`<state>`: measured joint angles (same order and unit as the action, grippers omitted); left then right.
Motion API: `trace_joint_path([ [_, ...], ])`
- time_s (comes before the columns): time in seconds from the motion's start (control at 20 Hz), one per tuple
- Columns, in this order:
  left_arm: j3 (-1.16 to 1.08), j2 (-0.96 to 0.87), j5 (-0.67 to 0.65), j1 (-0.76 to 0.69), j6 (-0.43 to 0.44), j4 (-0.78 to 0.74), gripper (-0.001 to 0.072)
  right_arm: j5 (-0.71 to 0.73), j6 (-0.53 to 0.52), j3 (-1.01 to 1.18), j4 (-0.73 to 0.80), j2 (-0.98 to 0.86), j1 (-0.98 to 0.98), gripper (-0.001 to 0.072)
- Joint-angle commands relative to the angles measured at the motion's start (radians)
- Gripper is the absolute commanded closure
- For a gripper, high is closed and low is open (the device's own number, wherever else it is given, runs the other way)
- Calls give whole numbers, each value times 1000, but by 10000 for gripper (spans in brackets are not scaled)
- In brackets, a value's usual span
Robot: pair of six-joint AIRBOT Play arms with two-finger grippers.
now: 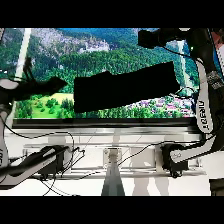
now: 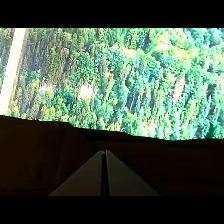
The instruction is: Fold the clothes and pants, and hang the long-sleeved shirts on hangers.
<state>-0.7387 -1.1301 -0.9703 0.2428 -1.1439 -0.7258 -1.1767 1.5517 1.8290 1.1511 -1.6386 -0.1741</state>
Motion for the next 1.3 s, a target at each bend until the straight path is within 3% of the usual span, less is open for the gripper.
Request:
trace_joint_path([
  [0.0, 119, -44, 100, -34, 0, -6, 222, 14, 0, 0, -2, -1, -2, 685],
  [0.4, 90, -251, 189, -150, 37, 85, 222, 44, 0, 0, -2, -1, -2, 685],
  [0.55, 56, -265, 189, -189, 117, 122, 229, 70, 0, -2, -2, -1, -1, 685],
  [0.6, 38, -265, 188, -203, 116, 127, 356, 74, 0, -2, -2, -1, -1, 685],
  [0.65, 7, -265, 173, -212, 116, 129, 633, 74, 0, -2, -2, -1, -1, 685],
  [0.7, -31, -265, 142, -212, 116, 129, 701, 72, 0, -2, -2, -1, -1, 685],
  [0.9, -258, -263, -124, -183, 105, 121, 702, 66, 0, -2, -1, -1, -1, 685],
  [1.0, -385, -263, -281, -169, 58, 120, 703, 65, 0, -2, -2, -1, -1, 685],
  [1.25, -726, -255, -561, -159, -199, -117, 703, 0, 0, -2, -2, -2, -1, 685],
])
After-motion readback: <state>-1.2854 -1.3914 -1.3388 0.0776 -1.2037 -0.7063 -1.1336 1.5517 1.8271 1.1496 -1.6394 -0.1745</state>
